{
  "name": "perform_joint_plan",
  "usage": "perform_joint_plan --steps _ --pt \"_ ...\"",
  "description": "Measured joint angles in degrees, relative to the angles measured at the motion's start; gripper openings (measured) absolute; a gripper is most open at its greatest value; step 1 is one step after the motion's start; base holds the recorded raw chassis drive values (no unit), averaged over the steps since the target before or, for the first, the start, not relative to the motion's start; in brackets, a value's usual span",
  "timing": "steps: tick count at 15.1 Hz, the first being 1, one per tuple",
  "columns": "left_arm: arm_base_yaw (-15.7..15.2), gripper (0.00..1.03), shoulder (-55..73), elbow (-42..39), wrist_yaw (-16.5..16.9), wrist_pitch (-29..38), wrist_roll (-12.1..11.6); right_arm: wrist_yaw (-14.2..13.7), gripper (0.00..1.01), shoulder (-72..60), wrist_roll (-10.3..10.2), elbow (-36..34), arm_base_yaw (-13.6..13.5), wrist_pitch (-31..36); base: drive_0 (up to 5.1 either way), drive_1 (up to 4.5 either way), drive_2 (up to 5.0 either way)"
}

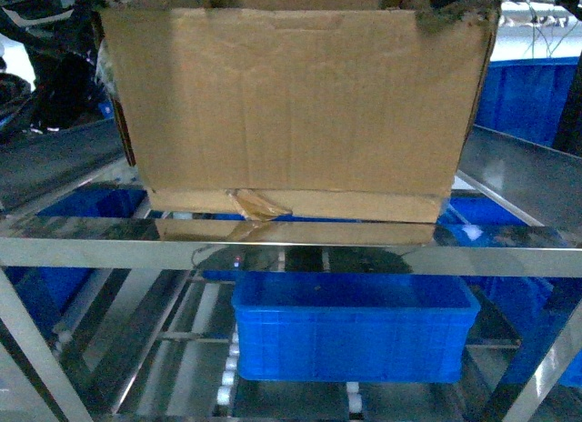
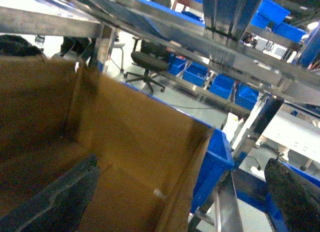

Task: Sort boxes to right shelf from conveyor

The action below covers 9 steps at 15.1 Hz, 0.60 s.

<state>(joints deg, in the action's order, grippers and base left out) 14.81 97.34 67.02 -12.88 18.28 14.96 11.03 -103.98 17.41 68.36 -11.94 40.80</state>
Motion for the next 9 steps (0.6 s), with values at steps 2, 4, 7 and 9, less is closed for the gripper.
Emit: perform_joint_plan --steps 2,4,7,9 --pt "-0.1 0.98 -1.5 -1.2 0.4 0.2 0.0 0.5 0.98 0.1 -1.7 -0.4 -0.1 1.2 0.0 0.0 0.0" --pt "0.0 0.98 -5.0 -2.0 -0.2 -2.9 0.0 -0.2 0.98 1.4 -2.4 -1.6 -0.8 -2.8 0.0 0.0 0.0" --pt "-0.5 0.98 -12.2 -6.8 -0.3 -9.6 1.7 -1.9 0.98 8.8 -3.8 -6.3 -2.1 -8.4 0.0 0.0 0.0" --pt "-1.8 0.98 -17.3 -13.4 1.6 -12.0 3.8 -4.2 0.98 14.9 -4.1 -11.1 -2.2 -14.0 0.0 0.0 0.0"
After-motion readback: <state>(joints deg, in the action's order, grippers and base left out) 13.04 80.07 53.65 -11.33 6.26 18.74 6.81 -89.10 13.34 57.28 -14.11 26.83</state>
